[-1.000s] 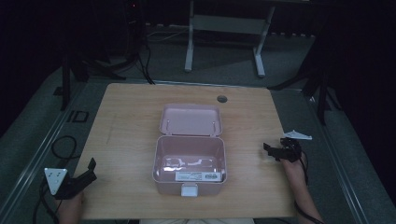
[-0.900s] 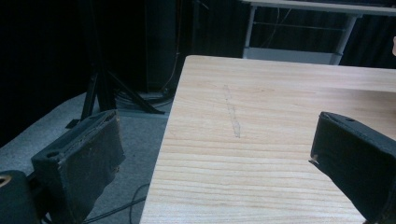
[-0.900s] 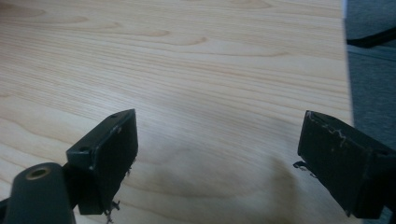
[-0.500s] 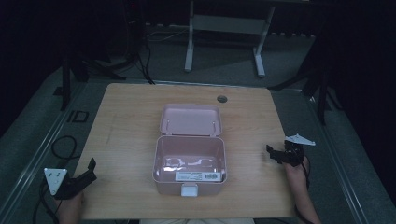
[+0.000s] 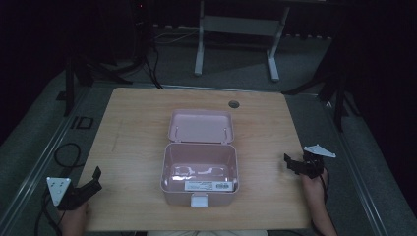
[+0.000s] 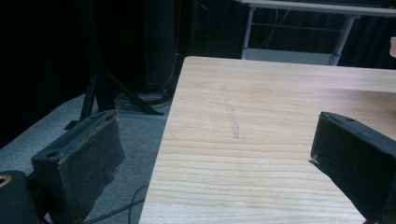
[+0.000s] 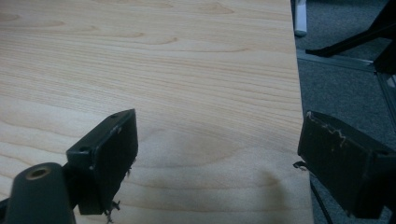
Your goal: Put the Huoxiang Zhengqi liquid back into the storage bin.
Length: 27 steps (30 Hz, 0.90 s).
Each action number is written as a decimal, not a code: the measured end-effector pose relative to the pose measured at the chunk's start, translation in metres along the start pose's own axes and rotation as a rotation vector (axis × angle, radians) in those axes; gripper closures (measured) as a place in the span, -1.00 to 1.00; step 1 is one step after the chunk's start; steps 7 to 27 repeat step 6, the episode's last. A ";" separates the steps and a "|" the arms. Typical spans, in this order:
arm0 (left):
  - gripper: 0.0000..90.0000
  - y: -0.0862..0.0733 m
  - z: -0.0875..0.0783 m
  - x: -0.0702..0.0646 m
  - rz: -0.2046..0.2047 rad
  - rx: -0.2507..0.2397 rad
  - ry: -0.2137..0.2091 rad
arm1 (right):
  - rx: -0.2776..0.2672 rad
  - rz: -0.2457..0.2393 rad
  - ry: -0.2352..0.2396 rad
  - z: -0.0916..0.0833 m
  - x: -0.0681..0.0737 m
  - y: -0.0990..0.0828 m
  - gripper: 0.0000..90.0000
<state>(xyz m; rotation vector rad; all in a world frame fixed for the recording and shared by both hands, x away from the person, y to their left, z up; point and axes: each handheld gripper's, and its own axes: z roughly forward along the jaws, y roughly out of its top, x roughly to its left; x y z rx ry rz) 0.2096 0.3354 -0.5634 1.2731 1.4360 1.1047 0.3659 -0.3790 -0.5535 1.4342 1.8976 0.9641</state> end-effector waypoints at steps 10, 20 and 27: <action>-0.94 0.000 0.000 0.000 0.000 0.000 0.000 | 0.014 -0.005 0.010 0.001 0.000 0.000 -0.73; -0.94 0.000 0.000 0.000 0.000 0.000 0.000 | 0.014 -0.005 0.010 0.001 0.000 0.000 -0.73; -0.94 0.000 0.000 0.000 0.000 0.000 0.000 | 0.014 -0.005 0.010 0.001 0.000 0.000 -0.73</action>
